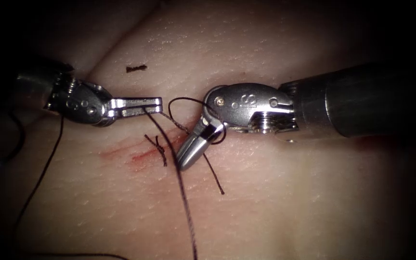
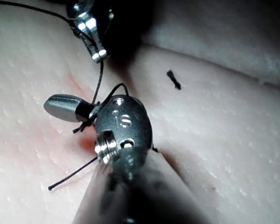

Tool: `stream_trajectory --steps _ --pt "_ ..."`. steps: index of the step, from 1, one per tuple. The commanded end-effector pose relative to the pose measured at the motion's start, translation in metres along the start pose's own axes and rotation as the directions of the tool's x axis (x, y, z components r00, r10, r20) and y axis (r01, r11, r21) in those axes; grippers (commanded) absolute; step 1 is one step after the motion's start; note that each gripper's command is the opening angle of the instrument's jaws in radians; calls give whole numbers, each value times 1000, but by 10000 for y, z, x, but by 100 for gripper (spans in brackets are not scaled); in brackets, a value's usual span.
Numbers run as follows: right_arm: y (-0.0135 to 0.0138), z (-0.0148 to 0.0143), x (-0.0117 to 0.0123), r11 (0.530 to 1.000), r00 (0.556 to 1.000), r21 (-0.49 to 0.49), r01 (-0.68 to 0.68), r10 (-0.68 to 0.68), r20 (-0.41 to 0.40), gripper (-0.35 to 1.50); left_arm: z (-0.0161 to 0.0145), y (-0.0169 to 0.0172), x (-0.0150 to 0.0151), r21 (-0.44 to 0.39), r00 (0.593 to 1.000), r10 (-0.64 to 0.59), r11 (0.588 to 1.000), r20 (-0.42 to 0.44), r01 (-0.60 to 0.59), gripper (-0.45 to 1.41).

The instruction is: Wound Closure

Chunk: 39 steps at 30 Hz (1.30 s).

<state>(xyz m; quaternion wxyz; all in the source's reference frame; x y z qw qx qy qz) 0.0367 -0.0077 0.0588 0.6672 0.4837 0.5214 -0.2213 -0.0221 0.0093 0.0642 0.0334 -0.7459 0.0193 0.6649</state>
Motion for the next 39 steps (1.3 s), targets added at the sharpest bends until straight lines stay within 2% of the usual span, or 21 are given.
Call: stream_trajectory --steps 1,2,3,5,12,18,23,28,33,38,39 --pt "6 9 -3 999 999 29 15 -16 43 4 4 6 -6 0 1000 0 1000 0 0 -45" --pt "5 11 -5 998 996 52 21 -25 84 10 4 7 -6 -1 1000 1 1000 0 -1 -45" --pt "6 12 -7 998 994 60 25 -31 100 34 3 8 -6 -2 1000 2 1000 0 -2 -45" --pt "4 14 -12 996 991 80 34 -45 128 53 2 10 -6 -3 1000 3 1000 0 -3 -45" --pt "-10 30 -37 988 943 146 49 -94 320 84 2 15 -8 -4 1000 7 1000 1 -7 -45" --pt "-22 25 -54 985 909 155 70 -127 398 84 1 15 -8 -6 1000 7 1000 0 -7 -45" --pt "-23 19 -59 981 886 158 117 -175 431 84 3 16 -10 -5 1000 9 1000 1 -9 -45" --pt "-21 27 -62 971 872 171 170 -229 432 84 3 15 -10 -5 1000 9 1000 1 -9 -45" --pt "-21 40 -76 954 851 193 229 -293 436 84 2 16 -10 -6 1000 -9 1000 1 9 -45" --pt "-22 41 -77 944 834 192 268 -327 445 84 0 15 -11 -8 1000 -21 1000 0 21 -45" --pt "-23 41 -77 942 832 195 273 -333 444 79 0 15 -11 -8 1000 -21 1000 0 21 -45"
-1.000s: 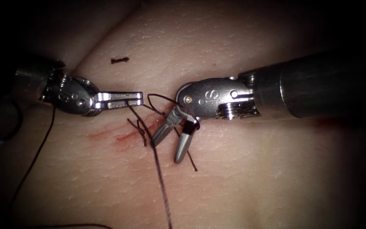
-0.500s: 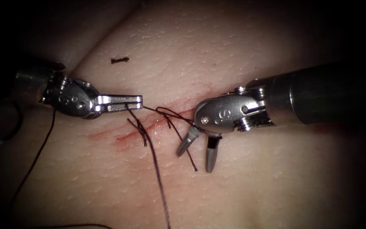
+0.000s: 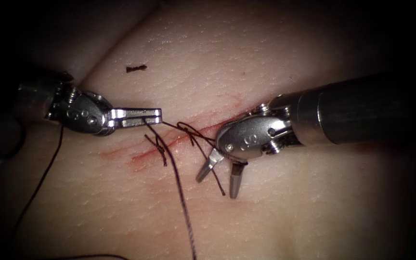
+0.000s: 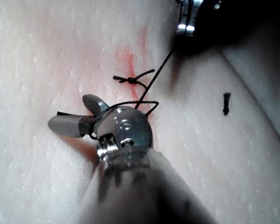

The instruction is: Wound Closure

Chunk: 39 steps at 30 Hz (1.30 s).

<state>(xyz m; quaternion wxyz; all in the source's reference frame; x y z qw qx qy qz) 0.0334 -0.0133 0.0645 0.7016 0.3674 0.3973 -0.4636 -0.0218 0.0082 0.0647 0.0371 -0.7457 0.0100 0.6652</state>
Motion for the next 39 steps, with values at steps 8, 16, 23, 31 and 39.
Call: stream_trajectory --steps 8,16,23,31,39 --pt "9 3 -4 999 1000 38 13 -12 -2 -35 4 8 -6 -2 1000 -5 1000 0 5 -45" --pt "20 -18 -4 1000 999 -9 0 0 -40 -35 3 47 1 -15 1000 0 1000 0 0 -45" --pt "29 -51 1 998 995 -55 -28 22 -99 -35 -2 116 -1 -21 1000 -7 1000 26 7 -45" --pt "55 -64 1 994 990 -90 -62 50 -132 -35 8 164 10 -41 998 -27 999 55 29 -45" --pt "68 -80 -29 985 987 -132 -108 90 -135 -35 32 200 63 -66 998 -39 997 46 42 -45"
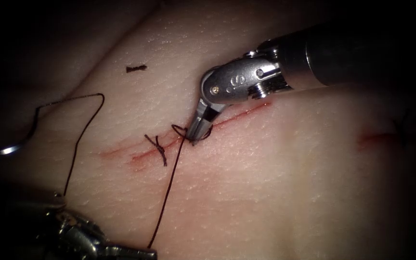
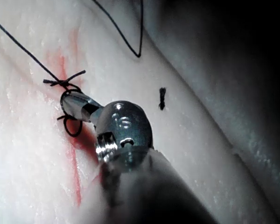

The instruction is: Wound Closure

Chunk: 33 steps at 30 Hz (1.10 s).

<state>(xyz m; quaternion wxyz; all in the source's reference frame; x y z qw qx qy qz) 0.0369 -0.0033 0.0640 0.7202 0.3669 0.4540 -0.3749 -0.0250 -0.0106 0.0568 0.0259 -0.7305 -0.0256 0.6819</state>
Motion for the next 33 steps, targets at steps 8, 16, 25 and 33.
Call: stream_trajectory --steps 8,16,25,33 --pt "7 4 -13 1000 1000 -17 -11 11 6 -35 22 21 40 -26 1000 -19 999 -21 18 -45" --pt "15 8 -15 999 1000 -34 -29 29 -4 -35 27 39 64 -52 1000 -21 998 -8 21 -45" --pt "39 2 -31 995 998 -83 -60 60 -5 -35 35 64 91 -81 1000 -19 997 -11 18 -45" --pt "53 7 -43 992 997 -100 -73 74 2 -35 45 90 126 -110 1000 -18 994 -25 15 -45"
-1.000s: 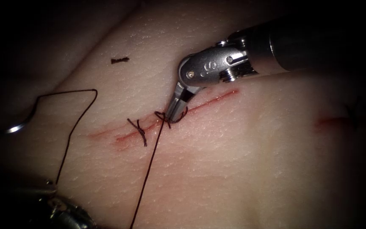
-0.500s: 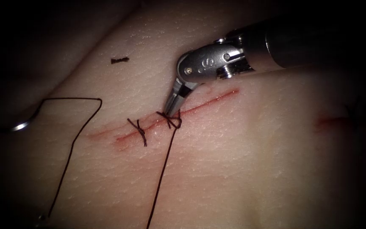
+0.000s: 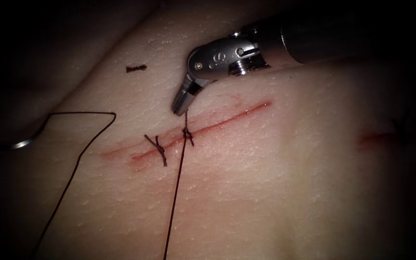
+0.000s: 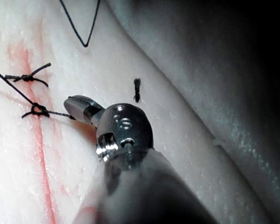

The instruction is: Wound Closure

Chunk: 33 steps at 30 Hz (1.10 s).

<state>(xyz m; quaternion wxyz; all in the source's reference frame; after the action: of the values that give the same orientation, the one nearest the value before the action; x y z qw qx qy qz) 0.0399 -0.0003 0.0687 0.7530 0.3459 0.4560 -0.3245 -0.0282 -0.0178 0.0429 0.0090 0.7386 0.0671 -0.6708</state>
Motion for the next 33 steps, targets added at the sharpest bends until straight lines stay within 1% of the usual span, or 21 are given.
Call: stream_trajectory --steps 1,4,8,12,17,20,25,29,31,32,33 --pt "2 7 -3 1000 1000 1 5 -5 2 -35 9 12 -2 -5 1000 -1 1000 -4 1 -45" --pt "-1 6 -4 1000 1000 1 7 -7 3 -35 19 17 -1 -13 1000 -2 1000 -11 1 -45" --pt "-1 4 -7 1000 1000 -11 5 -5 9 -35 37 22 -8 -28 1000 -2 1000 -19 2 -45" --pt "3 0 -13 999 1000 -42 -3 4 23 -35 48 26 -15 -40 1000 -11 999 -26 10 -45" --pt "9 -6 -26 997 999 -77 -15 18 42 -35 53 31 -20 -49 999 -16 999 -29 15 -45" --pt "11 -5 -34 995 998 -93 -21 26 55 -35 54 32 -22 -51 999 -20 999 -30 18 -45" --pt "9 10 -35 995 998 -96 -17 23 61 -35 57 32 -28 -54 999 -22 998 -30 20 -45" --pt "10 8 -36 994 998 -107 -25 32 59 -35 57 32 -29 -57 999 -27 998 -32 25 -45" --pt "7 8 -34 992 997 -114 -54 60 48 -35 54 19 -23 -56 998 -43 998 -34 42 -45" --pt "6 6 -29 978 992 -170 -118 124 27 43 49 0 -15 -36 999 -34 999 -30 33 -45" --pt "6 3 -27 966 986 -205 -157 164 16 95 47 -9 -11 -28 999 -30 999 -29 29 -45"
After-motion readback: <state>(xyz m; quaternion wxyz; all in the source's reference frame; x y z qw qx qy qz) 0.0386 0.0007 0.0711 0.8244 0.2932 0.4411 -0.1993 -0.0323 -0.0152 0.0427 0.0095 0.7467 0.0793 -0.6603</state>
